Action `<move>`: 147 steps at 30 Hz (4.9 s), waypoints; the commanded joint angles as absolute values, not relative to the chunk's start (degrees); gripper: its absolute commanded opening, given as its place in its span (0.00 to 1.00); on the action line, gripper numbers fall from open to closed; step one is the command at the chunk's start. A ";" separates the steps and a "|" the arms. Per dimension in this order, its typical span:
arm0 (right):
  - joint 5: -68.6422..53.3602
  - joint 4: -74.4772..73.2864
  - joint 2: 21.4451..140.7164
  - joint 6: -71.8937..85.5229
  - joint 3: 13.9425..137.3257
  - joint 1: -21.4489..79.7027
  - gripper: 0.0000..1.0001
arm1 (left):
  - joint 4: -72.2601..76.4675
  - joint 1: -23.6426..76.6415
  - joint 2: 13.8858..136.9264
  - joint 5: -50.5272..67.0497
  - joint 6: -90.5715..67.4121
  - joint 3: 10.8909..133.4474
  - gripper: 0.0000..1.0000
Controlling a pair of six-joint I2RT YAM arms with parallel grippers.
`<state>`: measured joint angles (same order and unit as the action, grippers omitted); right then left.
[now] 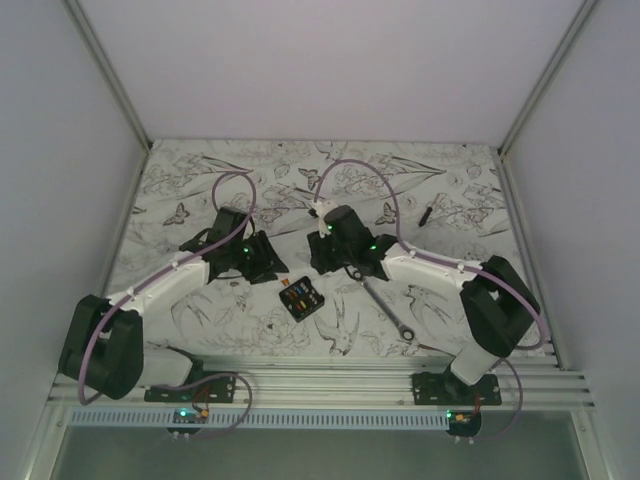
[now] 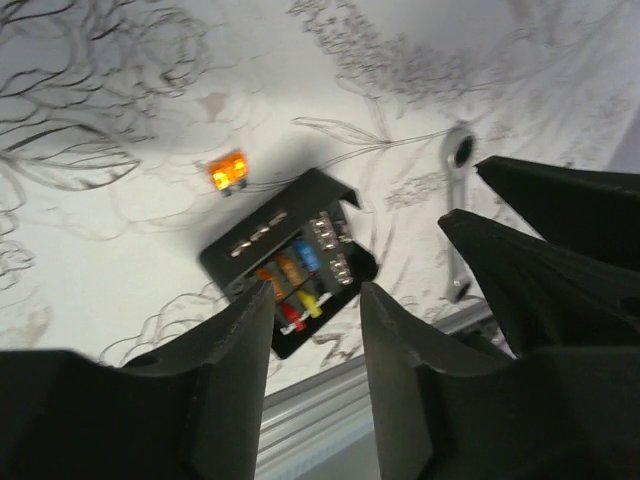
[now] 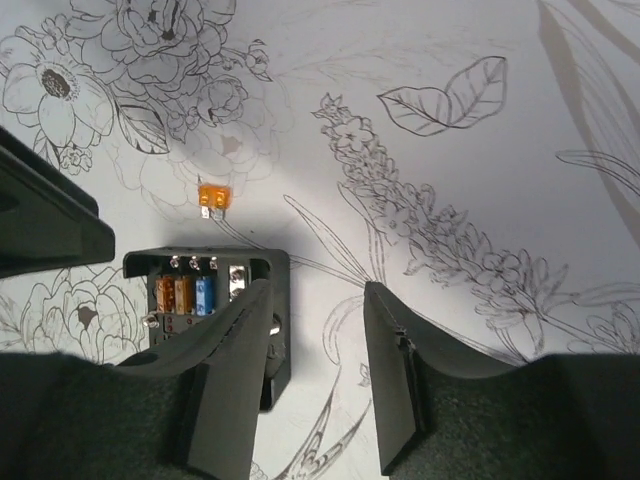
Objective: Snap on the fuse box
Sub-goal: Adjust the fuse box base at the center of the board, then pick up the fuse from the center of the board.
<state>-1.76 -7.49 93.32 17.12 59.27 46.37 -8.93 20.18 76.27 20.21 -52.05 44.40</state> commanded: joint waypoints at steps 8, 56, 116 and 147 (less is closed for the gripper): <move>12.02 -18.25 107.43 13.90 76.97 60.03 0.69 | -25.67 12.52 67.27 13.54 -47.08 39.63 0.69; 23.08 -14.87 81.88 20.05 53.07 45.69 1.00 | -30.49 31.99 89.73 -7.23 -48.97 58.27 0.57; -8.67 21.79 68.20 32.38 30.83 42.73 0.93 | -36.29 35.33 92.08 -5.61 -59.27 67.77 0.18; -5.30 54.11 79.62 37.44 27.95 53.28 0.26 | -30.30 39.69 71.85 1.35 -65.70 62.64 0.18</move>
<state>-7.35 51.46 79.88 38.57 26.94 52.64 -30.37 39.07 74.08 0.21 -64.95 64.03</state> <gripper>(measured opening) 0.285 0.246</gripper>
